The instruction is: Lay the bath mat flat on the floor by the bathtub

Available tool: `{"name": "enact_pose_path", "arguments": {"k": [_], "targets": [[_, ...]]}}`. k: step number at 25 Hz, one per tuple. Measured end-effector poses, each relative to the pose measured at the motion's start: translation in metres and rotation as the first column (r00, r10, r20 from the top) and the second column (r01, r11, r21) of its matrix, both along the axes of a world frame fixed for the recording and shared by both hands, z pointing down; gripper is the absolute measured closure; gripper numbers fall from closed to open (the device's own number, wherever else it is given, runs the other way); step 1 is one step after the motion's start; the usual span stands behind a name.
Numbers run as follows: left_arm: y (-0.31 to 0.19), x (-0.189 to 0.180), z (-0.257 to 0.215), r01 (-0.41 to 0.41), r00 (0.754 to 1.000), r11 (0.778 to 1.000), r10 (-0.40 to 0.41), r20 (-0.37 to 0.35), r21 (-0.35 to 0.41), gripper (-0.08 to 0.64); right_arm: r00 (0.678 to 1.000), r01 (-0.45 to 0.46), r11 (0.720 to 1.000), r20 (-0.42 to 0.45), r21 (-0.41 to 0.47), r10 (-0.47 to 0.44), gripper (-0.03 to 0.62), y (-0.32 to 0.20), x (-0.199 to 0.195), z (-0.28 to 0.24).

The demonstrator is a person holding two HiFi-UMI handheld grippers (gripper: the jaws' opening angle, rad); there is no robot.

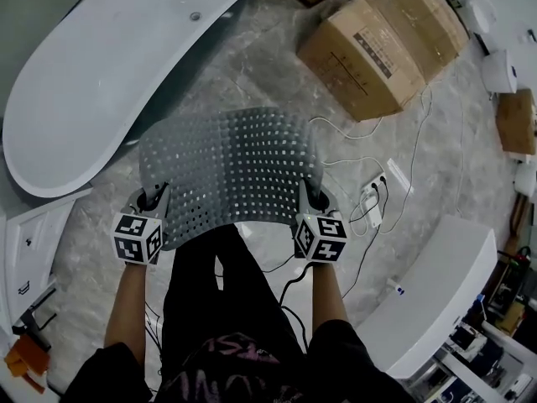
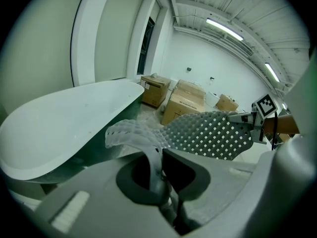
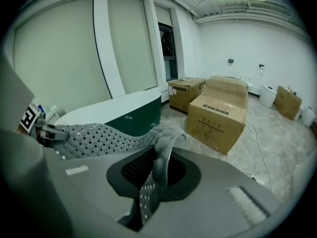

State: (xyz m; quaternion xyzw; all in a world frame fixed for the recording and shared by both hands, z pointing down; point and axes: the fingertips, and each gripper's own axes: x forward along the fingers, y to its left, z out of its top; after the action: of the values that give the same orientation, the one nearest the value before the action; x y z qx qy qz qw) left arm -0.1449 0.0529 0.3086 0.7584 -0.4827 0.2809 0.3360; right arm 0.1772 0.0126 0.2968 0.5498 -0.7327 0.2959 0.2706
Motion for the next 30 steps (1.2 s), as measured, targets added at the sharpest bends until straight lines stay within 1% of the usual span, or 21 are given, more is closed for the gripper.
{"name": "enact_pose_path", "arguments": {"k": [8, 12, 22, 30], "targets": [[-0.022, -0.011, 0.042, 0.003, 1.0, 1.0, -0.003, 0.0, -0.016, 0.536, 1.0, -0.01, 1.0, -0.013, -0.005, 0.01, 0.545, -0.014, -0.008, 0.036], [-0.034, -0.012, 0.067, -0.005, 1.0, 1.0, 0.005, 0.003, -0.027, 0.536, 1.0, -0.015, 1.0, -0.022, -0.006, 0.015, 0.545, -0.025, -0.009, 0.058], [-0.059, -0.018, 0.13, 0.01, 1.0, 0.999, -0.01, 0.01, -0.041, 0.534, 0.999, -0.028, 1.0, -0.023, -0.003, 0.028, 0.545, -0.047, -0.011, 0.113], [-0.074, -0.016, 0.185, -0.003, 1.0, 0.998, 0.004, 0.022, -0.055, 0.534, 0.999, -0.037, 0.999, -0.028, -0.019, 0.036, 0.545, -0.056, -0.007, 0.162]]}}
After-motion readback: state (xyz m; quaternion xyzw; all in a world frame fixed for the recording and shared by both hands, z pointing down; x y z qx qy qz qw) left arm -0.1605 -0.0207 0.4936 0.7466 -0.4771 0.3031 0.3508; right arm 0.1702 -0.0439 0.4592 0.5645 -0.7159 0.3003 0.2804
